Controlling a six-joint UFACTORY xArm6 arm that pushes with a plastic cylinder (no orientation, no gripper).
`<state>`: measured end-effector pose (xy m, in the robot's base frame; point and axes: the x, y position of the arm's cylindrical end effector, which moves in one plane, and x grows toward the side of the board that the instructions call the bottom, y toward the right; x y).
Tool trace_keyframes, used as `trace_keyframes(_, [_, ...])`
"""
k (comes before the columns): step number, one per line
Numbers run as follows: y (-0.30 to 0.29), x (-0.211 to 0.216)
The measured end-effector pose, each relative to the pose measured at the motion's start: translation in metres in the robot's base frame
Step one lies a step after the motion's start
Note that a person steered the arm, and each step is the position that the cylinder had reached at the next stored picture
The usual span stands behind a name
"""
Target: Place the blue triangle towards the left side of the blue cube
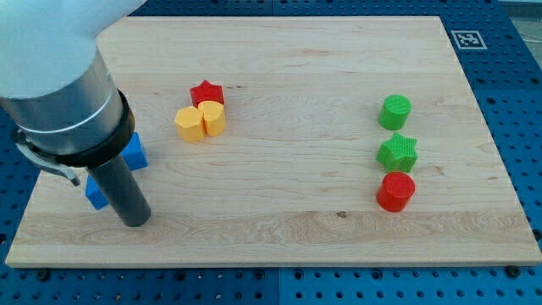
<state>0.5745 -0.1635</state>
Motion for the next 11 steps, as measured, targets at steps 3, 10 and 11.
trace_keyframes(3, [-0.012,-0.007])
trace_keyframes(10, [-0.033,-0.005])
trace_keyframes(11, [-0.033,-0.001])
